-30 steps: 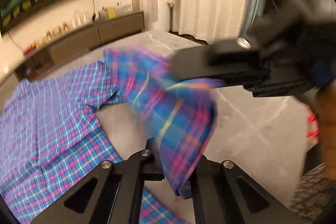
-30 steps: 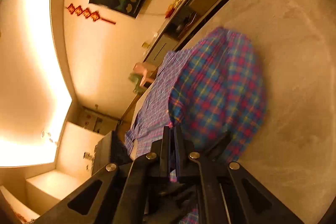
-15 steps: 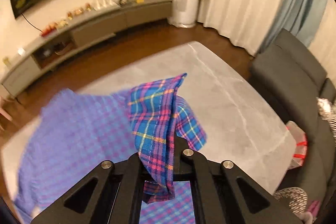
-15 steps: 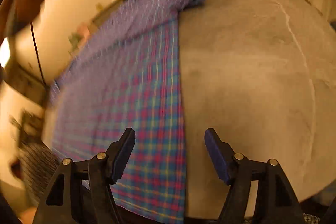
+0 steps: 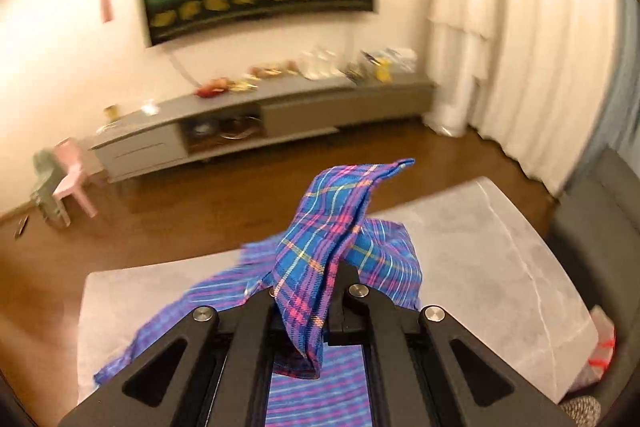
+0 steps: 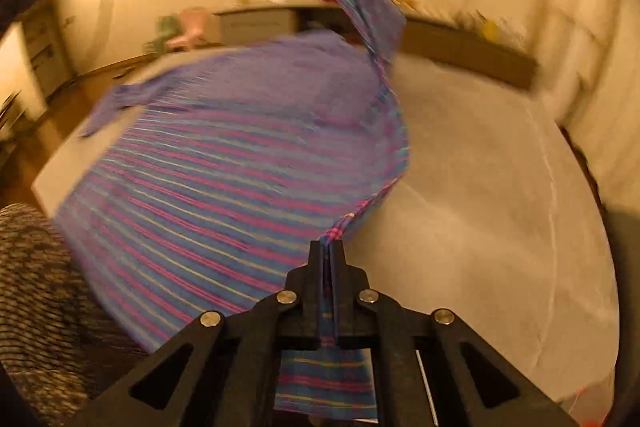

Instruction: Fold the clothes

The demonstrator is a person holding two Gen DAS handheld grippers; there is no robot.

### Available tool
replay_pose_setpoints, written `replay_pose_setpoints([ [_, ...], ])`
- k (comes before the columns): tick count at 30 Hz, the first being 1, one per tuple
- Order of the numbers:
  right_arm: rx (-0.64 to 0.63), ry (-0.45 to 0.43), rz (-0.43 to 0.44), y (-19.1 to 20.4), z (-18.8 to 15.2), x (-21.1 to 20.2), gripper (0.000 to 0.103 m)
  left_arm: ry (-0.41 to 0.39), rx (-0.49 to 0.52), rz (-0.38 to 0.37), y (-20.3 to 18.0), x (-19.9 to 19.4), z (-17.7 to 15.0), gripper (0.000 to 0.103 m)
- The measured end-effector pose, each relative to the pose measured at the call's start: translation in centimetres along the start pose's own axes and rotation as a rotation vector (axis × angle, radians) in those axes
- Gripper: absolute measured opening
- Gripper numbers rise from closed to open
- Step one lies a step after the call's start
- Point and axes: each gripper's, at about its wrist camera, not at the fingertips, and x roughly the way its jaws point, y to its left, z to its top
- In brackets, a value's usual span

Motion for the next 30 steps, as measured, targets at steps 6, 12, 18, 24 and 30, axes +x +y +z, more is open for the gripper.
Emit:
replay_pose_setpoints([
  [6,-0.215,0.023,0.123,9.1,3.0,1.2,0.004,-0.028,-0.133,0.075,10.7,-1.2,-3.3,0.000],
  [12,-0.281,0.197,0.167,13.2,1.1,8.8,0.010,-0.008,-0.128,0.060,13.1,2.1,-9.6,0.000],
  [18,-0.179,0.196,0.324,9.2,2.7,7.4,0.045,-0.130,0.073,-0.082,6.8,0.2,-16.2,0.002],
  [24,0.122,0.186,0.349,-0.6,4.3,6.1,0.045,-0.037,0.511,-0.253,-3.8,-0.5,-30.0,0.059],
  [30,0.369,0.185,0.311,-7.8,5.6,6.9,0.045,0.338,0.465,-0.283,-4.4,5.6,-37.1,0.058],
])
